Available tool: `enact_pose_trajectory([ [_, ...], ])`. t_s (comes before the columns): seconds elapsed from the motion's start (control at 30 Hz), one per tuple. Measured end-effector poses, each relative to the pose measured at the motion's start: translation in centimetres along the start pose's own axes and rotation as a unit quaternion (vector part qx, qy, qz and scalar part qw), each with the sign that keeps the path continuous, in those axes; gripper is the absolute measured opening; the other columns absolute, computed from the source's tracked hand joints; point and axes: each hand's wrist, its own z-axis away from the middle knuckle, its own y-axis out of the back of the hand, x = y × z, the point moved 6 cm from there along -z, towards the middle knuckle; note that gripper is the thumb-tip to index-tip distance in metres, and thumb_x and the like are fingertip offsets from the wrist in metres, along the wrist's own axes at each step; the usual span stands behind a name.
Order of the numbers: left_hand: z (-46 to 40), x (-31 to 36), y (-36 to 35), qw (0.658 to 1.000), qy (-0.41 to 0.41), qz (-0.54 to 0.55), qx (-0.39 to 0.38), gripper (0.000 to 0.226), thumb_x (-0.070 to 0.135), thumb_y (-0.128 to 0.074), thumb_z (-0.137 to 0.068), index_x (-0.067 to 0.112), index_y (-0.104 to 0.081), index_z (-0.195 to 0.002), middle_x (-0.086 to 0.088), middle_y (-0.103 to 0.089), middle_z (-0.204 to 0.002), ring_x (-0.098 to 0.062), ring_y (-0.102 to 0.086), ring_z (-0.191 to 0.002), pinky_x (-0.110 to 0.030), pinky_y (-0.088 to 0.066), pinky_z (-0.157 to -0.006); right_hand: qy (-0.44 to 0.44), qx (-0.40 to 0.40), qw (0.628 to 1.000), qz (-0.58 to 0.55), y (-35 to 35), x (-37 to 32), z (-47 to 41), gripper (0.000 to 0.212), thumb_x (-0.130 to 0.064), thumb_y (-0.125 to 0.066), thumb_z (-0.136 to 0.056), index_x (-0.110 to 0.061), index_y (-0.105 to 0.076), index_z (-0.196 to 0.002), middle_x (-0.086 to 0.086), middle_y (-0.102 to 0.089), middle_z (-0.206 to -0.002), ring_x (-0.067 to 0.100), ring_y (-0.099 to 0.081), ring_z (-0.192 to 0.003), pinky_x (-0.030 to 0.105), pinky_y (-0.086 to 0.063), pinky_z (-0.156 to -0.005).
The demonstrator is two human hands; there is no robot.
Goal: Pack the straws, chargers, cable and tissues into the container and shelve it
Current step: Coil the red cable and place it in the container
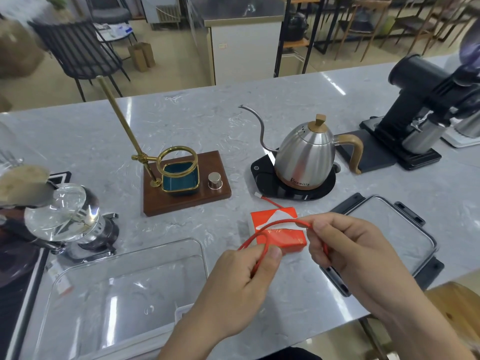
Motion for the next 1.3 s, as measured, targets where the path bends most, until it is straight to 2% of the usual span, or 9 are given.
enact_pose_trajectory([
  [0.13, -0.2, 0.3, 0.1, 0.999, -0.014, -0.007, 0.028, 0.045, 0.056, -0.025, -0.099, 0.032, -0.062, -0.105, 0.020, -0.048, -0.055, -0.003, -0.045, -0.051, -0.016, -0.028, -0.052, -0.009, -0.040, 0.998, -0.047, -0.9, 0.3, 0.5, 0.024, -0.013, -0.060, -0.082, 0.000, -0.075, -0.096, 0.014, -0.055, -0.063, 0.020, -0.047, -0.055, 0.021, -0.041, -0.053],
  [0.23, -0.4, 0.1, 0.2, 0.998, -0.016, -0.003, 0.057, 0.059, 0.067, -0.017, -0.093, 0.026, -0.058, -0.099, 0.014, -0.049, -0.060, -0.006, -0.046, -0.053, -0.019, -0.030, -0.053, 0.015, -0.057, 0.998, -0.015, -1.6, 0.4, 0.8, 0.013, -0.008, -0.070, -0.083, -0.005, -0.077, -0.093, 0.011, -0.060, -0.063, 0.020, -0.053, -0.054, 0.024, -0.045, -0.055],
  [0.37, -0.5, -0.1, 0.1, 0.997, 0.006, 0.019, 0.076, 0.083, 0.074, -0.010, -0.089, 0.017, -0.055, -0.129, 0.011, -0.055, -0.095, -0.017, -0.057, -0.086, -0.019, -0.040, -0.065, 0.018, -0.055, 0.998, 0.015, -2.6, 0.7, 1.3, 0.009, -0.008, -0.069, -0.083, -0.009, -0.076, -0.088, 0.010, -0.066, -0.064, 0.019, -0.060, -0.055, 0.024, -0.049, -0.056],
  [0.43, -0.4, 0.4, -0.2, 0.995, 0.004, 0.066, 0.076, 0.063, 0.063, -0.015, -0.093, 0.035, -0.043, -0.141, 0.010, -0.051, -0.085, -0.014, -0.054, -0.086, -0.011, -0.038, -0.070, 0.023, -0.058, 0.998, 0.013, -3.3, 0.7, 1.5, 0.012, 0.001, -0.069, -0.085, -0.008, -0.076, -0.087, 0.006, -0.068, -0.064, 0.019, -0.061, -0.056, 0.023, -0.049, -0.055],
  [0.53, -0.6, 0.7, 0.0, 0.986, 0.019, 0.131, 0.103, 0.041, 0.054, -0.027, -0.095, 0.046, -0.048, -0.129, 0.028, -0.060, -0.067, 0.009, -0.059, -0.075, -0.005, -0.040, -0.074, 0.027, -0.044, 0.999, 0.010, -4.1, 0.8, 1.8, 0.014, 0.004, -0.072, -0.081, -0.010, -0.075, -0.080, 0.004, -0.070, -0.062, 0.017, -0.062, -0.054, 0.022, -0.049, -0.054],
  [0.77, -0.9, 0.4, 0.4, 0.945, 0.055, 0.277, 0.165, 0.038, 0.042, -0.044, -0.091, 0.019, -0.075, -0.093, 0.012, -0.040, -0.050, -0.005, -0.043, -0.050, -0.016, -0.041, -0.052, 0.119, -0.011, 0.983, 0.137, -5.5, 1.1, 2.4, 0.019, -0.013, -0.078, -0.077, -0.031, -0.078, -0.085, -0.003, -0.074, -0.068, 0.018, -0.068, -0.062, 0.023, -0.055, -0.064],
  [0.93, -0.9, 0.2, 2.0, 0.931, 0.037, 0.280, 0.233, 0.042, 0.044, -0.039, -0.094, 0.024, -0.055, -0.060, 0.009, -0.046, -0.053, -0.004, -0.042, -0.052, -0.016, -0.036, -0.052, 0.204, -0.046, 0.938, 0.276, -4.7, 0.6, 2.2, 0.006, -0.027, -0.072, -0.085, -0.028, -0.076, -0.089, -0.021, -0.069, -0.076, -0.001, -0.063, -0.067, 0.006, -0.044, -0.065],
  [1.07, -1.2, -0.4, 3.2, 0.895, 0.041, 0.371, 0.242, 0.045, 0.048, -0.040, -0.093, 0.025, -0.043, -0.055, 0.006, -0.034, -0.053, -0.011, -0.029, -0.049, -0.031, -0.023, -0.050, 0.207, -0.102, 0.879, 0.417, -3.0, 2.2, 1.3, 0.020, -0.037, -0.054, -0.094, -0.029, -0.071, -0.101, -0.027, -0.063, -0.083, -0.008, -0.057, -0.076, 0.012, -0.044, -0.070],
  [1.3, -1.5, -0.3, 3.8, 0.860, 0.030, 0.460, 0.217, 0.050, 0.043, -0.034, -0.099, 0.019, -0.035, -0.055, 0.003, -0.028, -0.048, -0.012, -0.022, -0.043, -0.028, -0.020, -0.043, 0.179, -0.093, 0.811, 0.549, -0.1, 4.5, -0.5, 0.022, -0.033, -0.049, -0.092, -0.030, -0.071, -0.094, -0.015, -0.070, -0.084, 0.014, -0.063, -0.078, 0.027, -0.048, -0.065],
])
